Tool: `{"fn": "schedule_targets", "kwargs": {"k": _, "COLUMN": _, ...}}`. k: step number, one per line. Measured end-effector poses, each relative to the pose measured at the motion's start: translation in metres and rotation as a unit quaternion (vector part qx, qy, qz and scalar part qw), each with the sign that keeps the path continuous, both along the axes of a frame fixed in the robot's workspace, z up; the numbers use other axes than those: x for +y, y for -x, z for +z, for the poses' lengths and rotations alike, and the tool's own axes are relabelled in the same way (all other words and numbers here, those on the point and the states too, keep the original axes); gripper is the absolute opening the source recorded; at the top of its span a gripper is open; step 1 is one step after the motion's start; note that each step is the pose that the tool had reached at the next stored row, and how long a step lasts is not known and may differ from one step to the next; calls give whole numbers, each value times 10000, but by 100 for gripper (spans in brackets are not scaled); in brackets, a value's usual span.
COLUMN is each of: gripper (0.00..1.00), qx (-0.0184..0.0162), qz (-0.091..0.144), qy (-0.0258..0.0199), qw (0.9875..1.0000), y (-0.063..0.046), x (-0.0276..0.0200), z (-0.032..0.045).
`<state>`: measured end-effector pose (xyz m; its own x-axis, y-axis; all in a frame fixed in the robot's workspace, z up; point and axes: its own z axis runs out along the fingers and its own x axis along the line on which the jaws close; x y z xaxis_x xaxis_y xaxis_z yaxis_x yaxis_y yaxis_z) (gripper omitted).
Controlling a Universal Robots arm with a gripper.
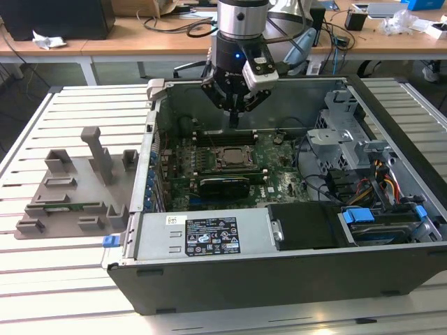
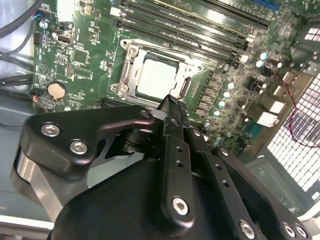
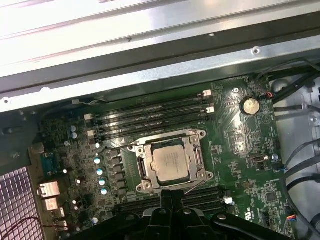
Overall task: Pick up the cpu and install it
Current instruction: 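Install the first cpu locking lever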
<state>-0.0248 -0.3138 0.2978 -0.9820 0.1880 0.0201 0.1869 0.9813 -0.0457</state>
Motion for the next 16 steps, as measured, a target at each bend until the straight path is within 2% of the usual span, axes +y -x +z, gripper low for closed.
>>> {"fn": "schedule_targets", "kwargs": {"k": 6, "gripper": 11, "qx": 0, "qz": 257, "qy": 0, "qw": 9997, "y": 0, "x": 0, "z": 0}}
{"fn": "schedule_targets", "kwargs": {"k": 8, "gripper": 11, "qx": 0, "qz": 398, "qy": 0, "qw": 9992, "y": 0, "x": 0, "z": 0}}
{"fn": "schedule_targets", "kwargs": {"k": 10, "gripper": 11, "qx": 0, "qz": 682, "qy": 0, "qw": 9977, "y": 0, "x": 0, "z": 0}}
{"fn": "schedule_targets", "kwargs": {"k": 16, "gripper": 11, "qx": 0, "qz": 1010, "qy": 0, "qw": 9949, "y": 0, "x": 0, "z": 0}}
